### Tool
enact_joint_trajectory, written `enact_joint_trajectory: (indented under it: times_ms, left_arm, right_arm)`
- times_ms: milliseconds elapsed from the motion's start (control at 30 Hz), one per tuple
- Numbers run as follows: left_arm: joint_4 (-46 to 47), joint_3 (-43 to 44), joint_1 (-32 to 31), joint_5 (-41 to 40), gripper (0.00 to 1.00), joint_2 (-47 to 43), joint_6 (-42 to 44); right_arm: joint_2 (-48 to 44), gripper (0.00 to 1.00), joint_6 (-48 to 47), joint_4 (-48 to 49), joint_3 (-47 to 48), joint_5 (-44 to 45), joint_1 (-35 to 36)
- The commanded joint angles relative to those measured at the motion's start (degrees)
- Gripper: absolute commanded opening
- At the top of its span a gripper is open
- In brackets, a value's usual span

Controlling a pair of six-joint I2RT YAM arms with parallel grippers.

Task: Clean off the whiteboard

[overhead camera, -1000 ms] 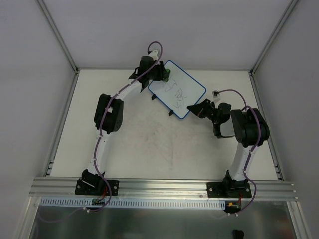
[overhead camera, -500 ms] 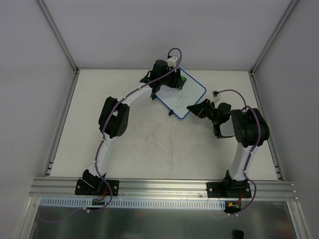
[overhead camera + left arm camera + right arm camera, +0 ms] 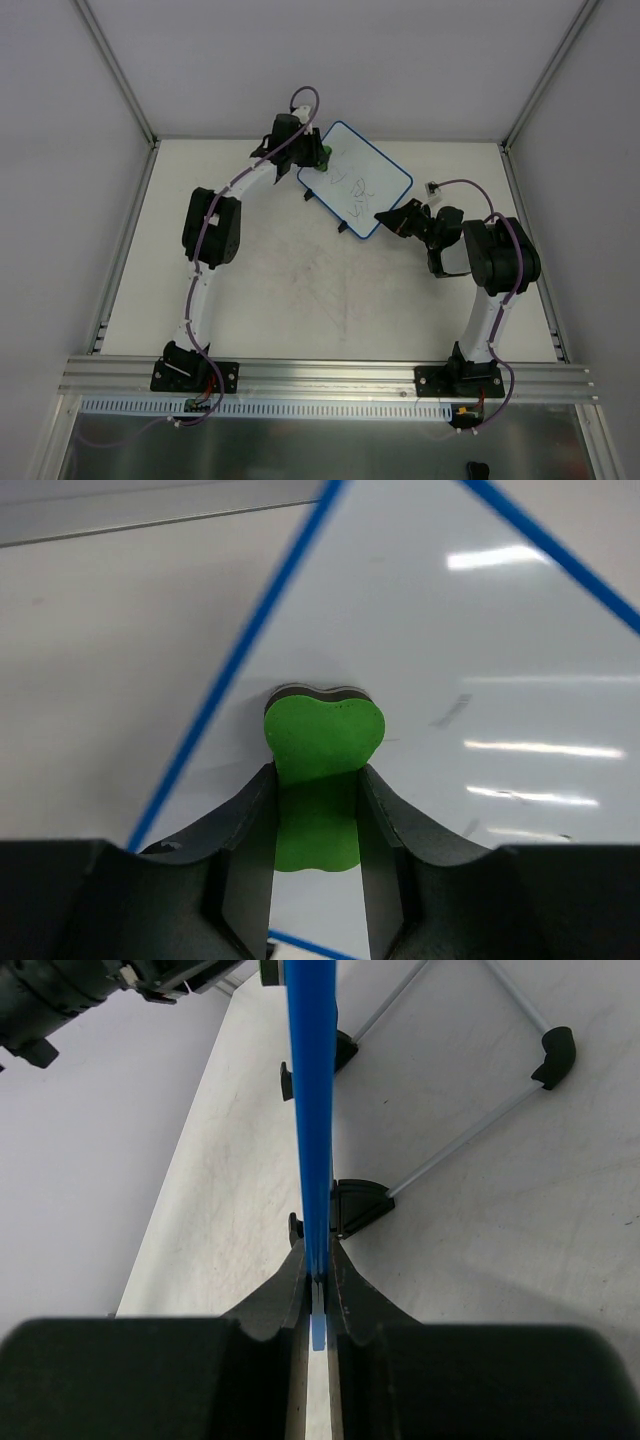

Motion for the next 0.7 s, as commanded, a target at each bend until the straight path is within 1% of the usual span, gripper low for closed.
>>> enact_joint_trajectory:
  times_ms: [0, 100, 133, 333, 533, 633, 667]
  left_arm:
    - [-1.8, -1.4, 2.3, -0.4, 0.0, -0.1, -2.4]
    - [-1.8, -1.0, 0.9, 2.1, 0.0, 0.5, -1.7]
    - [-3.2, -0.5, 0.2, 2.6, 0.0, 0.6, -1.0]
    - [-4.0, 0.1, -6.2, 1.6, 0.0, -0.3, 5.8]
    - [-4.0, 1.5, -8.5, 4.0, 0.0, 0.4, 7.2]
    - [-4.0, 1.8, -8.7, 3.5, 0.0, 0.6, 7.5]
    - [-4.0, 1.9, -8.7, 1.5, 0.0, 0.7, 7.5]
  right_arm:
    - [-2.1, 0.03, -1.4, 13.4, 1.4, -0.8, 0.6]
    - [-2.1, 0.03, -1.4, 13.4, 1.4, -0.9, 0.5]
    - [-2.0, 0.03, -1.3, 13.4, 1.3, -1.0, 0.6]
    - [-1.9, 0.03, -1.2, 13.4, 1.4, -1.0, 0.6]
    - [-2.3, 0.03, -1.3, 13.4, 1.1, -1.0, 0.6]
    - [-2.2, 0.03, -1.2, 13.4, 1.1, -1.1, 0.5]
    - [-2.3, 0.03, -1.2, 13.4, 1.0, -1.0, 0.5]
